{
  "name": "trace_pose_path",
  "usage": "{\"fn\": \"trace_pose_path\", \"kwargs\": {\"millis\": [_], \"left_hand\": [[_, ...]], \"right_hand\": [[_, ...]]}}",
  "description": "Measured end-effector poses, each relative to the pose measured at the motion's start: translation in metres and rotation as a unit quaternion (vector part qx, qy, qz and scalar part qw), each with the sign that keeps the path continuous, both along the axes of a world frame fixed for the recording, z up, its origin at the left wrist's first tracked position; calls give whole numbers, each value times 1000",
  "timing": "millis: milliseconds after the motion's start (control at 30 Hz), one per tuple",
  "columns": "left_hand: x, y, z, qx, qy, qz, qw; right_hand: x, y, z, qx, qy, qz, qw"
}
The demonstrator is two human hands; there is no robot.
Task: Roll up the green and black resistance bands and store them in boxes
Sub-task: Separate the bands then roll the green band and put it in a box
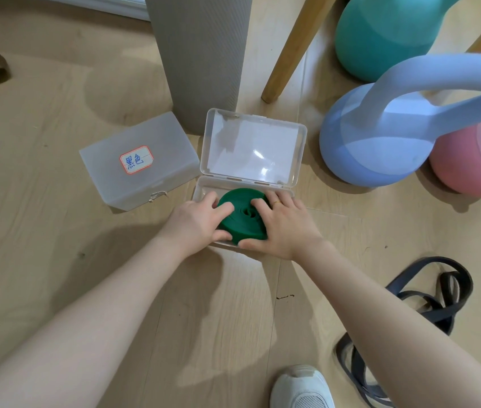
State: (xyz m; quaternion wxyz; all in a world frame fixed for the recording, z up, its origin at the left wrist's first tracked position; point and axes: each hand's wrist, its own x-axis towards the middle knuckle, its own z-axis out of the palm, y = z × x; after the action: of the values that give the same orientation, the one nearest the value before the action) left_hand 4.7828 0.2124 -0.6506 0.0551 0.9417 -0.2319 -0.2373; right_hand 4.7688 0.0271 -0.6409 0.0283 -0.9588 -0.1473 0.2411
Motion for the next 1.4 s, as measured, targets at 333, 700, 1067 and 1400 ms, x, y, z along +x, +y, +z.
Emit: {"fn": "trace_pose_path", "kwargs": {"millis": [333, 700, 1067, 1400], "left_hand": [[0, -3, -4, 24, -17, -28, 999], [7, -16, -1, 34, -10, -8, 999], [-3, 15, -10, -125, -53, -16, 991], [-25, 8, -26, -177, -49, 63, 981]], "right_hand": [[-5, -5, 4, 8, -3, 4, 1000], [-10, -17, -4, 165, 9, -92, 982], [-40, -2, -25, -37, -122, 30, 991], [-28, -18, -22, -14, -195, 19, 981]]}}
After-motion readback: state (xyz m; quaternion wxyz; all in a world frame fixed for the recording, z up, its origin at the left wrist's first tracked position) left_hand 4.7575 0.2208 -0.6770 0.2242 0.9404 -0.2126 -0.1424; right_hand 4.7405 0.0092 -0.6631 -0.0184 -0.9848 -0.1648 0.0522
